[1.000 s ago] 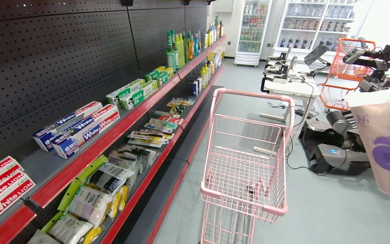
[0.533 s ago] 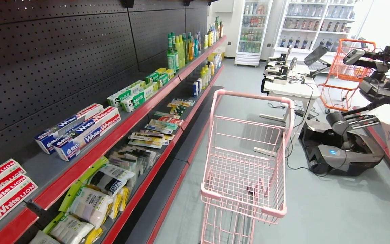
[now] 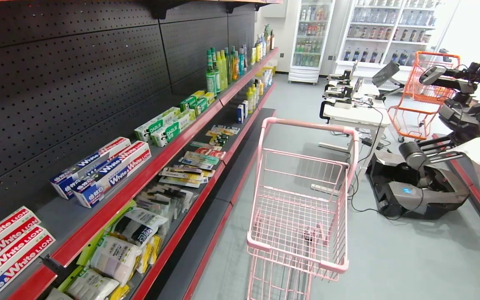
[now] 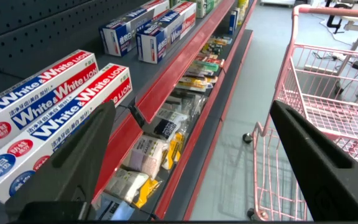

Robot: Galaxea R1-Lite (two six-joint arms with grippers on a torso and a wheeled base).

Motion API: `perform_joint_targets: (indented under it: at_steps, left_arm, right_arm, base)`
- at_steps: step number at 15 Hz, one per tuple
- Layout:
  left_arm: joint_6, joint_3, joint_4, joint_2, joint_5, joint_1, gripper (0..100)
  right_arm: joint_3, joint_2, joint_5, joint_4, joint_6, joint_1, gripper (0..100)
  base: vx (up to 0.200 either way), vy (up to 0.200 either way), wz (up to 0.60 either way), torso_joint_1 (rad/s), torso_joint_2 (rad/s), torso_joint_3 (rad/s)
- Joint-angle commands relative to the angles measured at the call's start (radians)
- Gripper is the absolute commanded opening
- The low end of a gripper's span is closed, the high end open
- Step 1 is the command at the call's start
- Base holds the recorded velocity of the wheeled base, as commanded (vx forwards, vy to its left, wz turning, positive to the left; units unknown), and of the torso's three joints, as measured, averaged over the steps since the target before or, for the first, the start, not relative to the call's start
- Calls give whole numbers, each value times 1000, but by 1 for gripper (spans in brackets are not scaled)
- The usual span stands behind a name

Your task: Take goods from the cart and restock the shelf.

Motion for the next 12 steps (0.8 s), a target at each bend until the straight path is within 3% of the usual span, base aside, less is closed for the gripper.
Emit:
perform_joint_targets:
  at_steps: [1,12]
  left_arm:
    - [0,0,0,1,0,0,100]
    - [1,0,0,1,0,0,100]
  right_arm:
    - [2,6,0,0,0,-1,0]
    - [9,17,4,-35,-43,2,0]
  base:
    - [0,0,0,163,-354,-178]
    - [0,0,0,122,-247,-124]
